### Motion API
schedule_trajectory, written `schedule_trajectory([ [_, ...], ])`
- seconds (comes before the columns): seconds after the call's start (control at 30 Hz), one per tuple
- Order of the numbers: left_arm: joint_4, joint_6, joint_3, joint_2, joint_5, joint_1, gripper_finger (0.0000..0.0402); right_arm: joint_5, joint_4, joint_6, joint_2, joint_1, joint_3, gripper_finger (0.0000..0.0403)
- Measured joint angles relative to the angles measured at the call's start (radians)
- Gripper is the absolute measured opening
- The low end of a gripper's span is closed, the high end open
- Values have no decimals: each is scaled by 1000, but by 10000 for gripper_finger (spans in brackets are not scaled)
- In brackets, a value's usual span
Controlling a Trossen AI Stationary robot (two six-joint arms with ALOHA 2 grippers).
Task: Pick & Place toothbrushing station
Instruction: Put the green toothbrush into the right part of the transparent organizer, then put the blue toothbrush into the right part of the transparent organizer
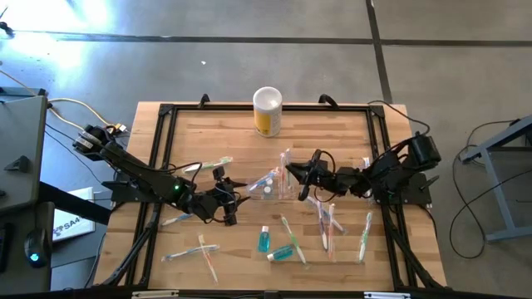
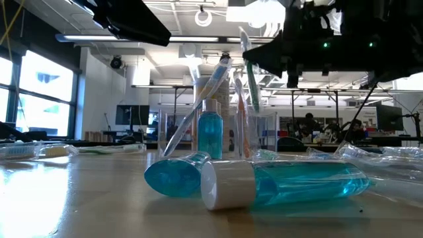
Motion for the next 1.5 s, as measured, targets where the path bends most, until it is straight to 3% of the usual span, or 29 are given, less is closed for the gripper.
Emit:
schedule_trajectory([
  [0.27,0,-2,0,0,0,0,187,-4,1,55,87,-16,0,31],
  [0.67,0,-2,0,0,0,0,187,-38,-80,56,91,-24,0,67],
  [0.83,0,-2,0,0,0,0,187,-64,-110,55,91,-24,0,112],
  [1.1,0,-2,0,0,0,0,187,-55,-118,53,91,-23,0,218],
  [1.27,-8,-2,0,0,0,0,187,-49,-119,-78,62,3,-3,266],
  [1.37,-12,-2,0,0,5,0,187,11,-137,-169,8,43,-3,280],
  [1.5,-21,-10,0,0,33,0,187,174,-190,-303,-98,117,-3,283],
])
